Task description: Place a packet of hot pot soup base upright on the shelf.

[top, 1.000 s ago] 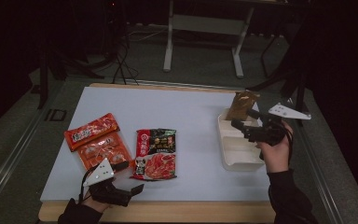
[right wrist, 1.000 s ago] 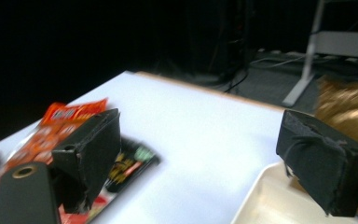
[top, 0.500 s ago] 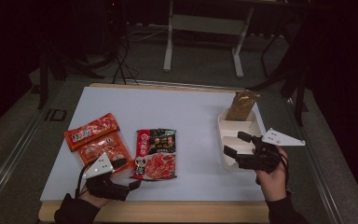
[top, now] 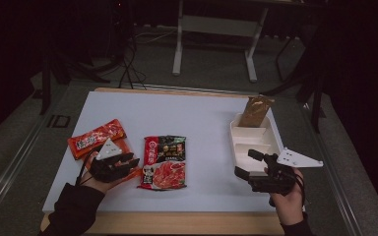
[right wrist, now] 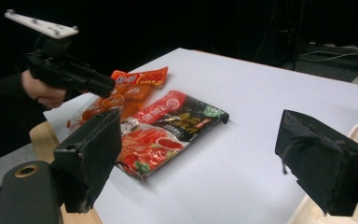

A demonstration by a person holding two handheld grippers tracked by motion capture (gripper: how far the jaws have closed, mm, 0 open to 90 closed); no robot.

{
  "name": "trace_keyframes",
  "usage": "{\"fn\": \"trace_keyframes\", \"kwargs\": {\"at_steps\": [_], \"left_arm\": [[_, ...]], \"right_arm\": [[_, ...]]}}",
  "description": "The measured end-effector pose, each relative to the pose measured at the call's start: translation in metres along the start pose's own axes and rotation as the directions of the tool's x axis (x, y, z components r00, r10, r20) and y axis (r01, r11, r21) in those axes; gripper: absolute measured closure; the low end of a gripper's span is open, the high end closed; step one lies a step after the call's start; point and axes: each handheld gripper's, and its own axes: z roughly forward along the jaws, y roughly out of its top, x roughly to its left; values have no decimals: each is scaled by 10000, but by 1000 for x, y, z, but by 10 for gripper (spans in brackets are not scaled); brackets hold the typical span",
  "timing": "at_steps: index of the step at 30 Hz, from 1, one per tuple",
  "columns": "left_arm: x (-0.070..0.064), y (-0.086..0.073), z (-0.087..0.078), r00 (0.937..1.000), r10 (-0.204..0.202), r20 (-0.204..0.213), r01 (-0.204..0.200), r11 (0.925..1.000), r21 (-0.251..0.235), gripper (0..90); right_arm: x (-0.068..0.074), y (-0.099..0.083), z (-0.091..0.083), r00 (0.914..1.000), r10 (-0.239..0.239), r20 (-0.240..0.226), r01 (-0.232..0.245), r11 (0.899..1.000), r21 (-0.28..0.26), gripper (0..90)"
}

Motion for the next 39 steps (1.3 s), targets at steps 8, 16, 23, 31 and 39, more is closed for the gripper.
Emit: {"fn": "trace_keyframes", "kwargs": {"at_steps": [8, 16, 23, 31, 39], "left_arm": [[6, -6, 45, 9936, 228, -1104, 7, 9781, 2081, 898], [6, -5, 65, 9972, -89, -746, 275, 9670, 2531, 899], [2, 1, 77, 9983, 6, -591, 168, 9555, 2945, 900], [-13, 5, 80, 10000, -88, 28, 74, 9484, 3169, 900], [-36, 8, 86, 9970, 292, 717, -511, 9440, 3259, 900]], "right_arm": [[-1, -3, 4, 9997, 67, -247, -64, 9999, 107, 147], [0, -7, 5, 9990, 118, -420, -110, 9997, 201, 148], [-1, -10, 8, 9987, 167, -474, -152, 9993, 337, 151], [-2, -10, 7, 9988, 166, -461, -152, 9994, 311, 151], [-4, -10, 5, 9989, 215, -415, -206, 9995, 222, 151]]}}
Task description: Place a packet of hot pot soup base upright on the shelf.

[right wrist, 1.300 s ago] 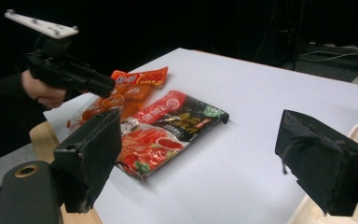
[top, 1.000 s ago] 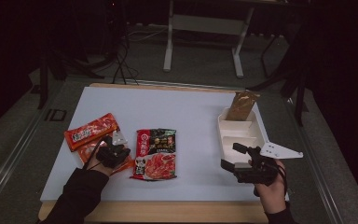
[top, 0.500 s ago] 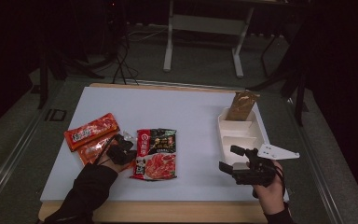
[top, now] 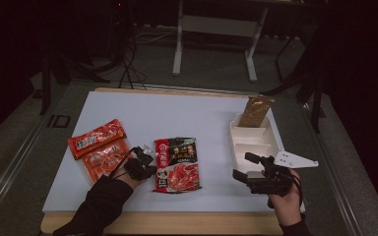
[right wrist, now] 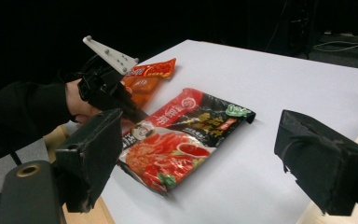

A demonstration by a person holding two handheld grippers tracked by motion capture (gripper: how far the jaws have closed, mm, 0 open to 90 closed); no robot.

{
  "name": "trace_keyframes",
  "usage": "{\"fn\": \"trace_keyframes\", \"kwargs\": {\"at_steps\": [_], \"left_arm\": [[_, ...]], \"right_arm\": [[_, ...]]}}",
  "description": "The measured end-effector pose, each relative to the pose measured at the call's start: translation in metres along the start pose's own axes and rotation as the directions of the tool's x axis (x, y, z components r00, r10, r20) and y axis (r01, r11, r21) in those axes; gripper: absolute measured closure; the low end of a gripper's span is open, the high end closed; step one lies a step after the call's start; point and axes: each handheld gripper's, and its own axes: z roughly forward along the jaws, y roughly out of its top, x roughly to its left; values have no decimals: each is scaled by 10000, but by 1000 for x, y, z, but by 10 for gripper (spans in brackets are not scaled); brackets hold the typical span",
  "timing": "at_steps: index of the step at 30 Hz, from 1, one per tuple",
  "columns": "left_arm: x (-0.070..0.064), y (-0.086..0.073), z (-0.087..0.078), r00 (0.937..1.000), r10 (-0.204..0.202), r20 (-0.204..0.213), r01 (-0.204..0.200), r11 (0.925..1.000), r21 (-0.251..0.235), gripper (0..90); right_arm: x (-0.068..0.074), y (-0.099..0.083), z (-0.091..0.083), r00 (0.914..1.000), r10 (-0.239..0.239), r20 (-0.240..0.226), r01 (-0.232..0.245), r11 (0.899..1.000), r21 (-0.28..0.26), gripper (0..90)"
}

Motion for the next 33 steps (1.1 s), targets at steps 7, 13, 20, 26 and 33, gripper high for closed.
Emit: {"fn": "trace_keyframes", "kwargs": {"at_steps": [7, 13, 20, 26, 33], "left_arm": [[-6, 8, 4, 9998, 166, 95, -167, 9998, 115, 900], [-10, 14, 9, 9996, 260, 137, -262, 9996, 144, 900], [-21, 25, 17, 9978, 453, 478, -466, 9986, 254, 900], [-30, 32, 24, 9963, 554, 653, -563, 9983, 122, 900], [-29, 34, 27, 9947, 592, 836, -609, 9980, 175, 899]], "right_arm": [[2, 0, 1, 10000, -68, -21, 68, 10000, 63, 151], [1, -1, 0, 10000, -60, 26, 60, 10000, 64, 151], [1, -2, -2, 9999, -112, 101, 112, 9999, 20, 151], [1, -2, -2, 9998, -155, 84, 155, 9999, 49, 151], [2, -2, -2, 9997, -222, 101, 222, 9997, 89, 151]]}}
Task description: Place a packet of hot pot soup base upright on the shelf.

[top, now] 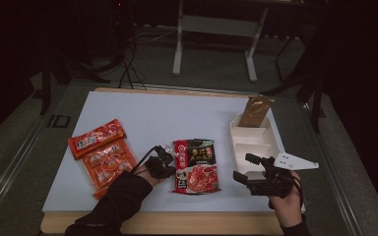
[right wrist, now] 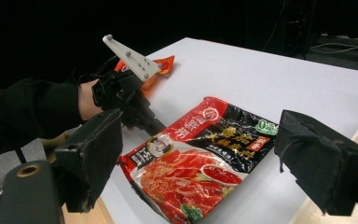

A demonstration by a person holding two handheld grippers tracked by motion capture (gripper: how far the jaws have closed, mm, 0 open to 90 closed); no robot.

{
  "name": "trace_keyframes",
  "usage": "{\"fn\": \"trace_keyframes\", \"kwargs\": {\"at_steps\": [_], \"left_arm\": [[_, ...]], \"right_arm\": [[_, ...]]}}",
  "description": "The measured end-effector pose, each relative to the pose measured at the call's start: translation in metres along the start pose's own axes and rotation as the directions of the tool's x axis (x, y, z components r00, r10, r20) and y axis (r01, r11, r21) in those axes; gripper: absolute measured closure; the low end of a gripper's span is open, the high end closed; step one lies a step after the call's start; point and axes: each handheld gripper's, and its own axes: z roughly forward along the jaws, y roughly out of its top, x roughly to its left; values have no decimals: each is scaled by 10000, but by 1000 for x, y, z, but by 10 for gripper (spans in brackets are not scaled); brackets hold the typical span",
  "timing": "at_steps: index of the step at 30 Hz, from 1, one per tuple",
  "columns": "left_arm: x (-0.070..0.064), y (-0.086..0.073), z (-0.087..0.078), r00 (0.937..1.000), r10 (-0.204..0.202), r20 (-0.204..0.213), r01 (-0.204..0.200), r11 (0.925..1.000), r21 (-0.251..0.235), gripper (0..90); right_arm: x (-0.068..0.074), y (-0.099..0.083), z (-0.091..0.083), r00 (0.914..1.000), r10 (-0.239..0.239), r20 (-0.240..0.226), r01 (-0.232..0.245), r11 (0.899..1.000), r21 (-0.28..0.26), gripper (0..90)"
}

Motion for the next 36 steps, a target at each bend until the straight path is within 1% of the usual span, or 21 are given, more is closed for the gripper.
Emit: {"fn": "trace_keyframes", "kwargs": {"at_steps": [6, 9, 10, 11, 12, 13, 14, 15, 16, 17, 18, 20, 22, 24, 25, 27, 29, 31, 34, 35, 36], "left_arm": [[8, 4, -16, 9992, -245, -329, 225, 9979, -607, 894], [14, 8, -25, 9976, -543, -418, 495, 9928, -1089, 852], [14, 8, -25, 9976, -543, -418, 495, 9928, -1089, 851], [18, 11, -28, 9964, -748, -404, 684, 9877, -1406, 851], [20, 13, -28, 9951, -901, -412, 833, 9859, -1452, 748], [22, 15, -28, 9947, -933, -424, 864, 9861, -1418, 718], [24, 17, -27, 9934, -1052, -448, 973, 9836, -1516, 695], [26, 19, -26, 9918, -1197, -443, 1113, 9811, -1582, 655], [29, 22, -24, 9900, -1371, -339, 1303, 9791, -1563, 648], [31, 24, -22, 9882, -1498, -322, 1431, 9775, -1549, 602], [32, 26, -21, 9862, -1592, -455, 1501, 9755, -1610, 570], [34, 31, -18, 9843, -1663, -593, 1542, 9734, -1695, 570], [37, 35, -13, 9772, -1922, -908, 1725, 9666, -1897, 512], [40, 38, -8, 9725, -2181, -811, 1994, 9609, -1923, 510], [40, 40, -6, 9699, -2299, -801, 2108, 9577, -1957, 488], [41, 42, 1, 9685, -2346, -831, 2157, 9579, -1895, 488], [44, 43, 8, 9625, -2647, -591, 2516, 9527, -1706, 488], [47, 44, 14, 9591, -2779, -542, 2653, 9489, -1709, 490], [50, 45, 21, 9502, -3094, -368, 2981, 9371, -1817, 510], [51, 45, 22, 9492, -3125, -357, 3015, 9364, -1795, 517], [51, 45, 24, 9471, -3196, -298, 3092, 9333, -1824, 517]], "right_arm": [[0, 0, 0, 10000, -46, 20, 46, 10000, 23, 151], [1, 0, 1, 10000, -55, 23, 55, 10000, 14, 151], [1, 0, 1, 10000, -55, 23, 55, 10000, 14, 151], [1, 0, 1, 10000, -54, 17, 54, 10000, 29, 151], [1, 0, 2, 10000, -56, 11, 56, 10000, 58, 151], [1, 0, 3, 10000, -46, 5, 46, 10000, 72, 151], [1, 0, 3, 10000, -4, 7, 4, 9999, 110, 151], [1, 0, 4, 10000, -7, 0, 7, 9999, 129, 151], [1, 0, 5, 10000, -23, -22, 23, 9999, 143, 151], [1, 1, 6, 10000, -18, -28, 18, 9999, 150, 151], [1, 1, 6, 10000, -15, -30, 16, 9999, 159, 151], [2, 2, 7, 10000, -33, -60, 34, 9999, 167, 151], [2, 2, 9, 10000, -75, -32, 76, 9997, 224, 151], [1, 1, 10, 10000, -36, -60, 38, 9997, 247, 151], [1, 0, 10, 10000, -63, -60, 65, 9996, 291, 151], [0, 0, 11, 10000, -66, -69, 69, 9995, 322, 151], [0, -1, 11, 9999, -80, -80, 83, 9994, 324, 151], [0, -2, 11, 9999, -132, -76, 135, 9993, 354, 151], [1, -3, 12, 9998, -154, -106, 158, 9991, 401, 151], [1, -3, 12, 9998, -175, -113, 179, 9990, 416, 151], [1, -3, 12, 9997, -191, -118, 196, 9988, 450, 151]]}}
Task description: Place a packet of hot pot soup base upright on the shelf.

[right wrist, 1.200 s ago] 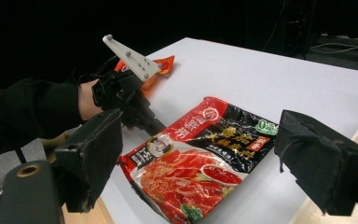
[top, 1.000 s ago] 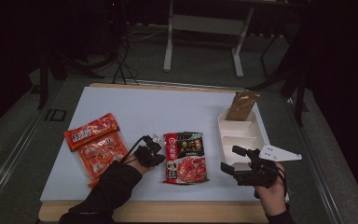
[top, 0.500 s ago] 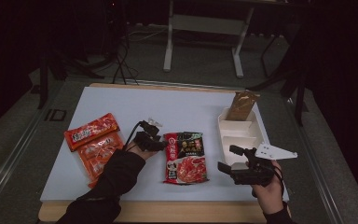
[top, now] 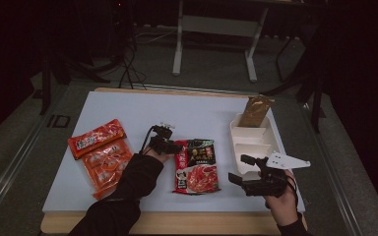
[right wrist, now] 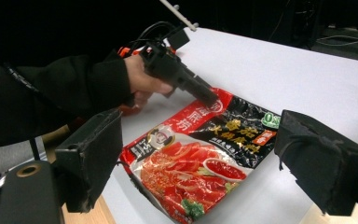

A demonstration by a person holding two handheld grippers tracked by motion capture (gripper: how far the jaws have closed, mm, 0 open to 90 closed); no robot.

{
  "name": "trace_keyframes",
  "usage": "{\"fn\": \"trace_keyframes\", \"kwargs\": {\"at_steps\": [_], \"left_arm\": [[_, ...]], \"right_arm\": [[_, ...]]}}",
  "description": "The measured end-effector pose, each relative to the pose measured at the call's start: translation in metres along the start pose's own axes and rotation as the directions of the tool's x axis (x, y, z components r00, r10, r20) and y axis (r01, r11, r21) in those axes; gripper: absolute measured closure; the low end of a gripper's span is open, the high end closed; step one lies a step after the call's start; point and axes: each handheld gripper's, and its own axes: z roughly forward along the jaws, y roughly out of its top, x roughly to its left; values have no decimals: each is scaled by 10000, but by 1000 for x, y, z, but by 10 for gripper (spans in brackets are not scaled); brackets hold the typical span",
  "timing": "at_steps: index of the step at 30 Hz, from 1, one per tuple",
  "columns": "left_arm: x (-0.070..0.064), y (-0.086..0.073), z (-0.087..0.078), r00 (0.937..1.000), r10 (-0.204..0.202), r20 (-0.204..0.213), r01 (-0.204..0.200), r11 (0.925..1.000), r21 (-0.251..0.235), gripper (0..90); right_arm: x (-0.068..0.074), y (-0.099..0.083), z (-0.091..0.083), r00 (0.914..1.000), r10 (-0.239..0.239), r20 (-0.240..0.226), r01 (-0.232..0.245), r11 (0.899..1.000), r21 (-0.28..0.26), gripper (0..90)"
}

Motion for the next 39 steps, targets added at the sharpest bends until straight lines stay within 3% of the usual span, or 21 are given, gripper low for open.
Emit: {"fn": "trace_keyframes", "kwargs": {"at_steps": [5, 6, 8, 9, 11, 13, 16, 17, 19, 22, 24, 27, 30, 32, 35, 39], "left_arm": [[-3, -1, 7, 9998, 137, -119, -135, 9998, 172, 519], [-6, -1, 9, 9992, 177, -350, -173, 9998, 109, 519], [-11, -3, 9, 9994, 268, -217, -264, 9995, 182, 628], [-14, -5, 9, 9983, 440, -374, -435, 9990, 128, 689], [-17, -5, 10, 9958, 760, -507, -751, 9970, 177, 733], [-19, -4, 11, 9962, 715, -496, -707, 9973, 179, 769], [-20, -2, 12, 9962, 789, -364, -785, 9968, 123, 826], [-22, 0, 12, 9975, 709, -65, -708, 9974, 98, 826], [-22, 1, 9, 9978, 659, 78, -659, 9978, -9, 864], [-24, 1, 6, 9962, 857, 125, -853, 9960, -280, 873], [-24, 2, -1, 9951, 853, 493, -817, 9941, -710, 875], [-27, 2, -9, 9947, 780, 669, -696, 9904, -1195, 876], [-33, 2, -17, 9930, 993, 637, -877, 9825, -1644, 876], [-36, 2, -23, 9895, 1179, 840, -985, 9735, -2065, 876], [-39, 2, -32, 9874, 1210, 1017, -948, 9682, -2315, 878], [-45, 0, -45, 9825, 1526, 1072, -1210, 9589, -2565, 879]], "right_arm": [[1, -1, 1, 10000, -57, -31, 57, 10000, 77, 151], [1, -1, 1, 10000, -57, -31, 57, 10000, 77, 151], [0, -2, 0, 10000, -78, -37, 78, 9999, 76, 151], [0, -2, 0, 10000, -76, -39, 76, 9999, 74, 151], [-1, -2, 0, 10000, -54, -38, 54, 9999, 97, 151], [-1, -2, 1, 10000, -23, -88, 23, 10000, 75, 151], [0, -1, 1, 9999, -25, -98, 26, 10000, 78, 151], [0, -1, 1, 9999, -53, -93, 54, 10000, 79, 151], [0, -1, 1, 10000, -70, -50, 71, 10000, 54, 151], [-1, 0, 0, 10000, -84, -1, 84, 10000, 34, 151], [-1, 0, -2, 9998, -37, 193, 39, 9999, -136, 169], [-1, 1, -4, 9990, -203, 398, 214, 9993, -293, 176], [1, 3, -7, 9975, -401, 583, 426, 9982, -426, 175], [1, 3, -7, 9953, -528, 811, 564, 9975, -436, 175], [1, 4, -9, 9907, -683, 1179, 745, 9960, -491, 153], [1, 4, -10, 9864, -1044, 1267, 1119, 9923, -532, 137]]}}
